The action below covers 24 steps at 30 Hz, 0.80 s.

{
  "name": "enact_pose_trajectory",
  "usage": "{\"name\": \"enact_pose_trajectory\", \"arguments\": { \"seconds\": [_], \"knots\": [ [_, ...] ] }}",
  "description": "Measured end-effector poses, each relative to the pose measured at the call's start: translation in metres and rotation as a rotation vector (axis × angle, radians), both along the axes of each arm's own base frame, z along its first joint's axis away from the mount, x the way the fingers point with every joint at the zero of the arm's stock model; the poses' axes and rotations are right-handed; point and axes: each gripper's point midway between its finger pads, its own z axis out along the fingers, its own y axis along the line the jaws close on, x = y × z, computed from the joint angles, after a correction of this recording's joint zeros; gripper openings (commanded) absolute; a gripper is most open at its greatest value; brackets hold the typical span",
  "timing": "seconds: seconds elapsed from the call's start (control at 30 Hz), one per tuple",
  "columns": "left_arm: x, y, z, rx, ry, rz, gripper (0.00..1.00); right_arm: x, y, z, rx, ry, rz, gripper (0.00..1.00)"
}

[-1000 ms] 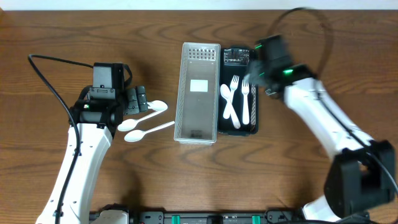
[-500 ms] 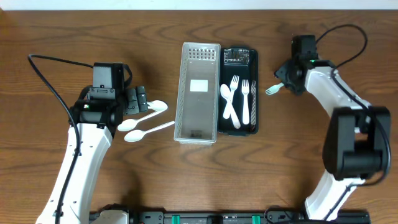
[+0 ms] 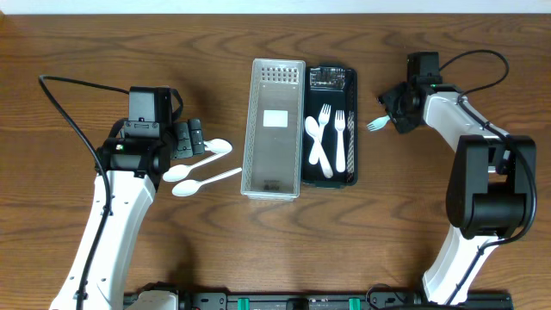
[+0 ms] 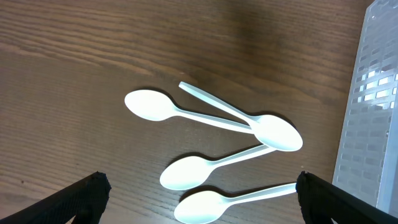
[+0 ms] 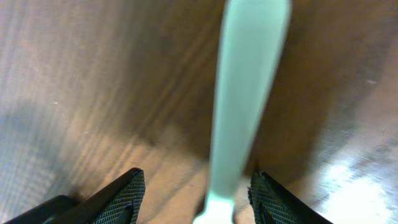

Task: Pack container
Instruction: 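Grasp the last white knife with the right gripper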

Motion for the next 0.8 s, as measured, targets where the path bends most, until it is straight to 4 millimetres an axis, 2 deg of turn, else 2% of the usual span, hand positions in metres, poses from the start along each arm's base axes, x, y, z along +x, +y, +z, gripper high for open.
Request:
{"name": "enact_pose_trajectory", "arguments": {
  "seconds": [0.4, 0.63, 0.7, 0.8],
  "knots": [
    [0.000, 0.000, 0.000, 0.000, 0.000, 0.000, 0.98, -0.039, -0.035, -0.008, -0.218, 0.179, 0.089, 0.55],
    [0.000, 0.000, 0.000, 0.000, 0.000, 0.000, 0.98, -0.044, -0.044, -0.009, -0.285, 0.206, 0.127, 0.53],
    [0.000, 0.000, 0.000, 0.000, 0.000, 0.000, 0.98, -0.045, -0.045, -0.009, -0.293, 0.211, 0.136, 0.43],
    [0.000, 0.000, 0.000, 0.000, 0.000, 0.000, 0.98, -0.045, -0.046, -0.009, -0.299, 0.211, 0.146, 0.11]
  ]
}}
